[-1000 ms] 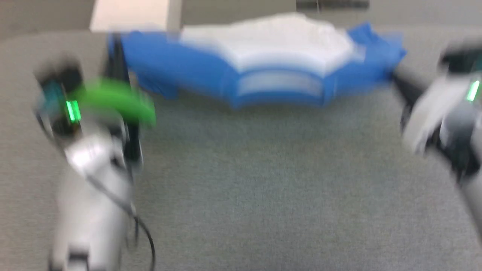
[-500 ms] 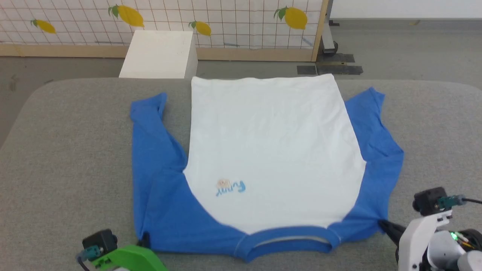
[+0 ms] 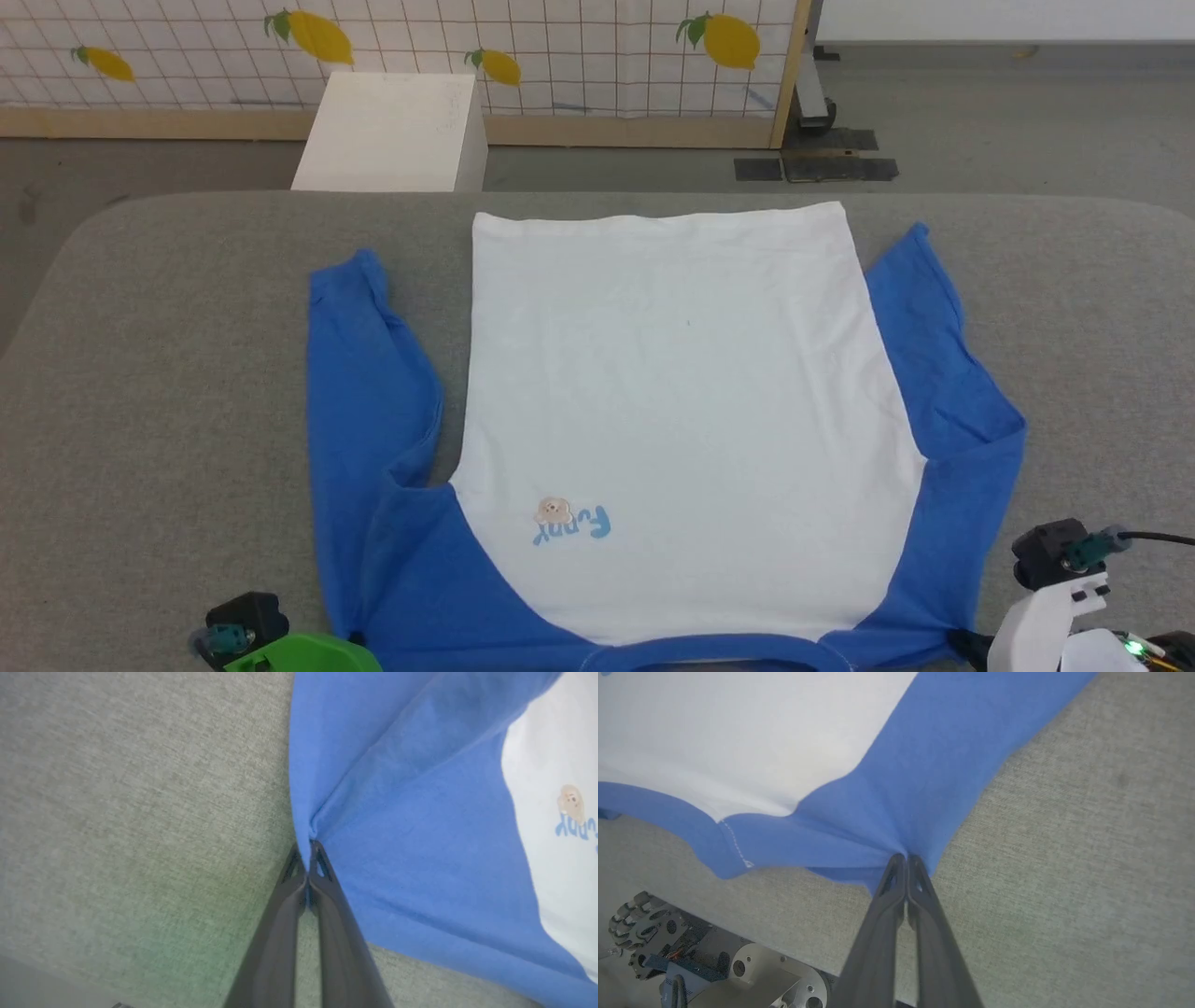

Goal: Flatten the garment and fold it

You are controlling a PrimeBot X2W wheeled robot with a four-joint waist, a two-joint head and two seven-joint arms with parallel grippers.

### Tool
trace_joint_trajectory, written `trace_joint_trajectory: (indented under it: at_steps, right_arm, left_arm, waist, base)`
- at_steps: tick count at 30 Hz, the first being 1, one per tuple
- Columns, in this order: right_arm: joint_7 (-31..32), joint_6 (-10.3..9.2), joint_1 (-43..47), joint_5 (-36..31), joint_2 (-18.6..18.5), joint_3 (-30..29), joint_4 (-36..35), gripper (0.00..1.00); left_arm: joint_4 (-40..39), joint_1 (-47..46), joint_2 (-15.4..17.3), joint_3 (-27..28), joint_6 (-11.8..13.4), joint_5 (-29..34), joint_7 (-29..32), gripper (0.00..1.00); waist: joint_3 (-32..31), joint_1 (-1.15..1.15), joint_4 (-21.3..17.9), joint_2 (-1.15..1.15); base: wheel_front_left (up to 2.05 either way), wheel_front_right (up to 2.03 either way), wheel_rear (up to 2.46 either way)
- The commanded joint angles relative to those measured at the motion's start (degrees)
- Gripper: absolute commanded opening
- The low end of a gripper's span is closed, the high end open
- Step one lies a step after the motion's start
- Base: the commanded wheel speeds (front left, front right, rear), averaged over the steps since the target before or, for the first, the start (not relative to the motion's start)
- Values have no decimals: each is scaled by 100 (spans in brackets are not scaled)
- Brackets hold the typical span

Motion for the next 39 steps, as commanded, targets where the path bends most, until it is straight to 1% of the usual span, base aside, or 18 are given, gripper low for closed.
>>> trace_joint_trajectory:
  at_steps: [1,2,5,8,10,14,16,18,19,21,22,23,24,26,29,32,35,39]
  right_arm:
    - [-7,-13,50,-79,-18,-52,-51,35]
    - [-26,-13,32,-102,-6,-67,-98,100]
    - [-46,-13,-35,-75,8,-136,-265,100]
    - [-33,-13,-101,35,11,-282,-467,100]
    - [-33,-13,-164,102,11,-465,-638,100]
    - [-69,-13,-445,215,119,-1084,-891,100]
    - [-149,-13,-718,104,120,-1393,-913,100]
    - [-278,-13,-1120,39,242,-1691,-847,100]
    - [-310,-13,-1346,-69,241,-1756,-771,100]
    - [-358,-13,-1826,-185,288,-1894,-561,100]
    - [-374,-13,-2038,-304,251,-1899,-442,100]
    - [-393,-13,-2303,-482,182,-1852,-285,100]
    - [-397,-13,-2540,-535,198,-1838,-137,100]
    - [-367,-13,-3070,-688,181,-1737,219,100]
    - [-288,-13,-3864,-915,126,-1538,758,100]
    - [-157,-13,-4561,-1141,74,-1274,1284,100]
    - [-61,-13,-5087,-1347,12,-1129,1729,100]
    - [-2,-13,-5595,-1719,-192,-957,2231,100]
  left_arm:
    - [85,114,55,78,78,-27,-17,100]
    - [52,79,61,95,78,-33,-30,100]
    - [-180,-28,134,139,77,-25,-39,100]
    - [-526,-114,249,186,128,3,27,100]
    - [-822,-186,332,221,184,58,42,100]
    - [-1431,-409,474,305,237,265,-204,100]
    - [-1681,-565,564,265,108,452,-507,100]
    - [-1797,-741,561,341,-47,548,-1017,100]
    - [-1824,-832,583,317,-204,625,-1311,100]
    - [-1852,-1016,570,306,-396,789,-1904,100]
    - [-1842,-1100,581,262,-489,902,-2165,100]
    - [-1816,-1183,573,227,-560,1020,-2425,100]
    - [-1806,-1244,561,212,-594,1115,-2559,100]
    - [-1821,-1374,490,207,-651,1307,-2727,100]
    - [-1931,-1558,342,233,-716,1613,-2796,100]
    - [-2141,-1720,94,362,-801,1875,-2802,100]
    - [-2243,-1804,-143,449,-930,2031,-2803,100]
    - [-2294,-1894,-469,553,-1162,2170,-2804,100]
  waist:
    - [27,1,14,0]
    - [34,1,12,0]
    - [69,1,4,0]
    - [99,1,2,0]
    - [130,1,3,0]
    - [258,1,1,0]
    - [376,1,1,0]
    - [540,1,-9,0]
    - [636,1,-9,0]
    - [880,1,8,0]
    - [968,1,18,0]
    - [1088,1,22,0]
    - [1193,1,22,0]
    - [1416,1,49,0]
    - [1779,1,134,0]
    - [2091,1,246,0]
    - [2342,1,386,0]
    - [2616,1,626,0]
  base:
    - [0,0,0]
    - [0,0,0]
    - [0,0,0]
    - [0,0,0]
    - [0,0,0]
    - [0,0,0]
    - [0,0,0]
    - [0,0,0]
    - [0,0,0]
    - [0,0,0]
    - [0,0,0]
    - [0,0,0]
    - [0,0,0]
    - [0,0,0]
    - [0,0,0]
    - [0,0,0]
    - [0,0,0]
    - [0,0,0]
